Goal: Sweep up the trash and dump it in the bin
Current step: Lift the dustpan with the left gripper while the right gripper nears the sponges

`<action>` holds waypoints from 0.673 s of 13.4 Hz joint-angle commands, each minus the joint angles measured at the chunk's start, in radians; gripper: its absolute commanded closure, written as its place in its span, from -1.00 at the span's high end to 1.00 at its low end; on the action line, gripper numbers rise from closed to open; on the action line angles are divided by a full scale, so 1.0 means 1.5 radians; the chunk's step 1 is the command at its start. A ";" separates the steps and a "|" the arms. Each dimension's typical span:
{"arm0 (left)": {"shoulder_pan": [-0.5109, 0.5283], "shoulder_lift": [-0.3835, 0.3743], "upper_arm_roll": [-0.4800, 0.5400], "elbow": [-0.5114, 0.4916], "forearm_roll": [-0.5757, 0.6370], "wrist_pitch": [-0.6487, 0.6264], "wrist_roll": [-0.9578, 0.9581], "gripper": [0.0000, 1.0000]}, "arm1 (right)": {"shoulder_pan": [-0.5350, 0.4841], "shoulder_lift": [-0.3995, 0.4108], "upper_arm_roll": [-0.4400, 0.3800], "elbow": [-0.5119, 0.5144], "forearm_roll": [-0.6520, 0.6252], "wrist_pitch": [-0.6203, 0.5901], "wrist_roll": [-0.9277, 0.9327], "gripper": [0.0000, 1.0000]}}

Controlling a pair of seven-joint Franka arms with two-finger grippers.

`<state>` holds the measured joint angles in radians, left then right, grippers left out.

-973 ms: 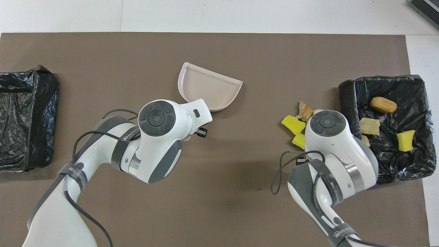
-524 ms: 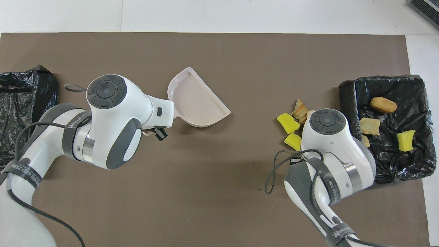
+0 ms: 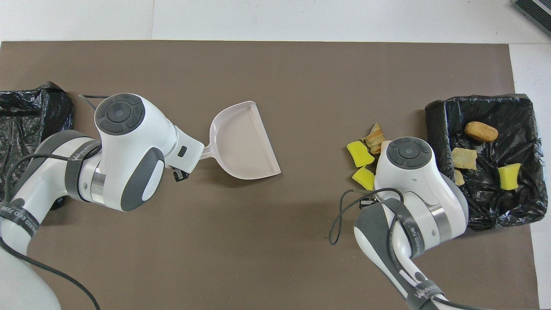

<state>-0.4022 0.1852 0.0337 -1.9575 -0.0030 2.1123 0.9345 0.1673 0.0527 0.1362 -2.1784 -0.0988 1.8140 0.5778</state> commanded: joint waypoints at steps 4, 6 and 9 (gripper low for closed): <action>0.042 -0.024 -0.006 -0.085 0.013 0.096 0.111 -1.00 | 0.003 0.014 0.003 0.019 0.003 0.005 -0.059 -1.00; 0.038 -0.024 -0.006 -0.085 0.013 0.099 0.096 -1.00 | 0.003 0.028 0.004 0.048 0.011 -0.013 -0.057 -1.00; 0.034 -0.023 -0.007 -0.082 0.013 0.098 0.095 -1.00 | 0.049 0.035 0.005 0.051 0.017 -0.012 -0.057 -1.00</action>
<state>-0.3461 0.1812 0.0250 -2.0477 -0.0009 2.2359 1.0882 0.2091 0.0824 0.1377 -2.1278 -0.0960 1.8095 0.5162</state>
